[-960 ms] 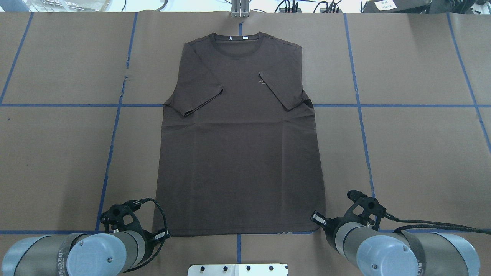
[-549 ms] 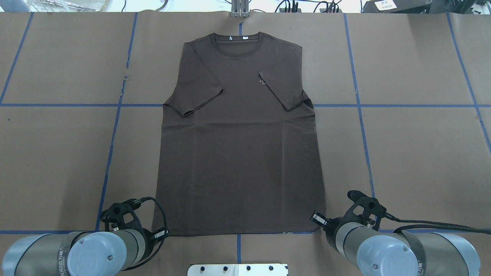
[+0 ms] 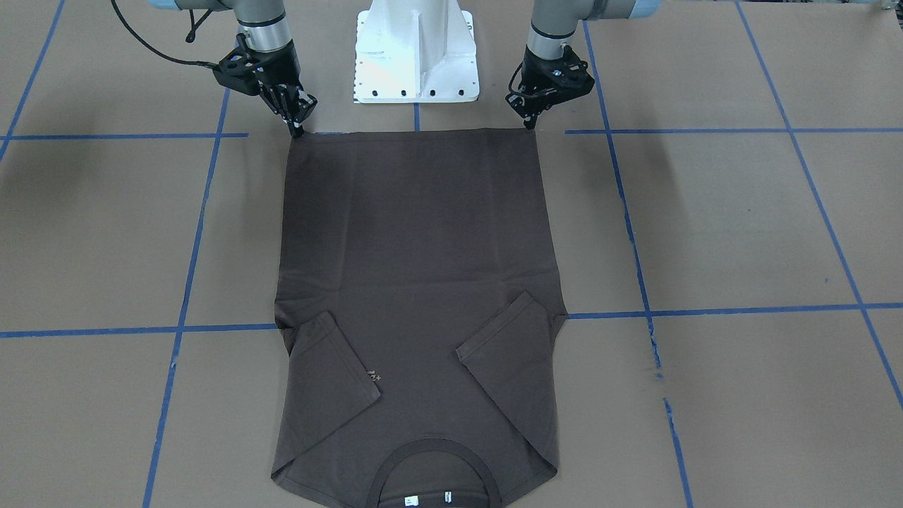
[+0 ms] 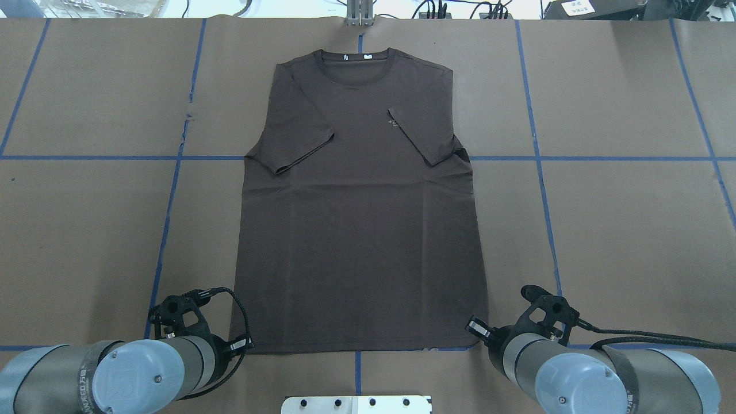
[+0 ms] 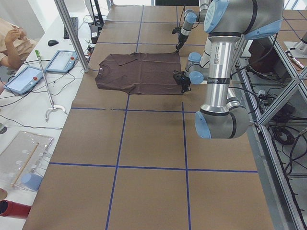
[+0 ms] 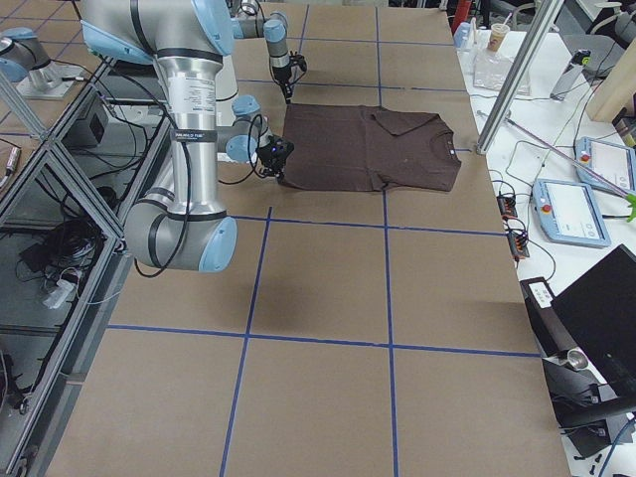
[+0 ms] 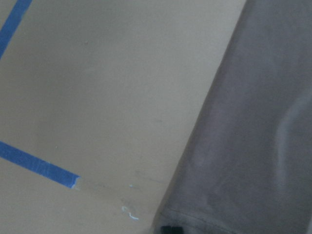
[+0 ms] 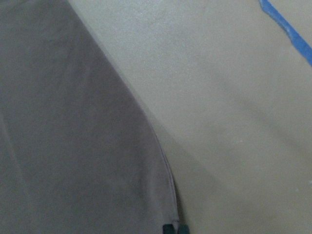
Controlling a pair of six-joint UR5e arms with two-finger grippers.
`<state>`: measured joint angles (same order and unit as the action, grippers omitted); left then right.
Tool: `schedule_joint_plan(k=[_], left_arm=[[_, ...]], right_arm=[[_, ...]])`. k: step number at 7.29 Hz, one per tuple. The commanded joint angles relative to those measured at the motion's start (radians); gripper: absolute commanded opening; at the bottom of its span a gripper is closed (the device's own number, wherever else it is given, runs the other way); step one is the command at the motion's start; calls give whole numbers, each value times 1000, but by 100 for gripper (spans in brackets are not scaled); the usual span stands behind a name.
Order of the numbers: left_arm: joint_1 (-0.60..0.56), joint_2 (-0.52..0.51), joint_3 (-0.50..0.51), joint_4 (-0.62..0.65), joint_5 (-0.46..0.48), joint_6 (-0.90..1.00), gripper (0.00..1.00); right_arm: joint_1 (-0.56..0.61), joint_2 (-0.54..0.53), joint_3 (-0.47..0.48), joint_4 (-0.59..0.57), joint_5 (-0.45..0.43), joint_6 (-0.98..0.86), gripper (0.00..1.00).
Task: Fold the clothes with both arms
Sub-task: 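Grasp both hem corners with the left and right grippers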
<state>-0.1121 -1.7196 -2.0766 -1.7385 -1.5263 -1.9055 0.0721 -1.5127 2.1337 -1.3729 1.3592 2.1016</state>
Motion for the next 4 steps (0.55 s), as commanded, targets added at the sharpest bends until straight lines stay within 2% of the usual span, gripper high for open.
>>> schedule_joint_plan(k=[1, 2, 4], left_arm=[[-1, 0, 4, 1, 2, 2, 31], [-1, 0, 7, -1, 3, 2, 62], [-1, 0, 10, -1, 5, 3, 65]], right_arm=[[0, 2, 0, 0, 0, 2, 0], [0, 0, 0, 0, 0, 2, 0], [0, 2, 0, 0, 0, 2, 0]])
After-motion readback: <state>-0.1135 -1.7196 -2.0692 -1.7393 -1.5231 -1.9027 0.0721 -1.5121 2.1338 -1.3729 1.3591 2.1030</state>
